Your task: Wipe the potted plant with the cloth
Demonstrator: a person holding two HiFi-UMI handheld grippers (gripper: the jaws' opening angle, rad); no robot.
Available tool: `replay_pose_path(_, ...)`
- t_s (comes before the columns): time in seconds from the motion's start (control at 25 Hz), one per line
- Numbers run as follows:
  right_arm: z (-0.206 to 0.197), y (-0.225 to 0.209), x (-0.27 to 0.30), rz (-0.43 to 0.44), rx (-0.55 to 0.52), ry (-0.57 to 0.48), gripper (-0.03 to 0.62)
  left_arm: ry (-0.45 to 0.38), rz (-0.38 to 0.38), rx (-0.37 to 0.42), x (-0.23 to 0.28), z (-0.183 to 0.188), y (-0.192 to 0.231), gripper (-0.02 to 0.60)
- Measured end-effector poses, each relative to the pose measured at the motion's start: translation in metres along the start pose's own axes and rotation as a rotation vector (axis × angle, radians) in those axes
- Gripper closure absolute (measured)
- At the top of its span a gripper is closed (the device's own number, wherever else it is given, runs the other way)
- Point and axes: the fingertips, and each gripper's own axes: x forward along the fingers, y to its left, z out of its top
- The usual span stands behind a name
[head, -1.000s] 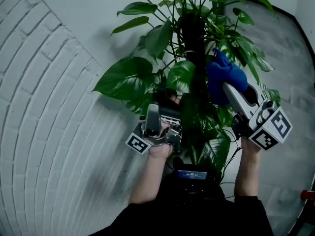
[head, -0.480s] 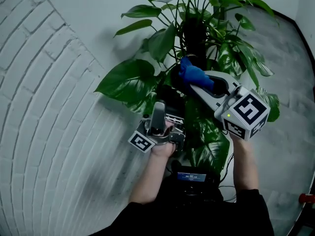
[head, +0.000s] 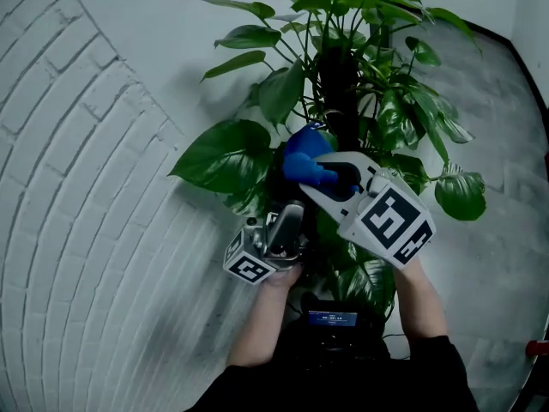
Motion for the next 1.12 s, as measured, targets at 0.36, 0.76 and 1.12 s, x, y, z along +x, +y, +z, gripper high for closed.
replay_pose_path(0.36, 0.021, 0.04, -0.029, 0.202, 0.071, -0.168, 0.479, -0.034, -0.003, -0.039, -0.002, 0.007, -0.006, 0.133)
replay_pose_path(0.76, 0.018, -0.04, -0.129, -0.054, 0.403, -0.512, 0.479, -0.092, -0.018, -0.02, -0.005, 0.024, -0.043, 0.135)
replay_pose_path(1.12, 0.006, -0.037, -0.152, -0.06, 0.448, -0.58, 0.479, -0.195, 0.101, 0.158, -0.047, 0.092, -0.078, 0.144)
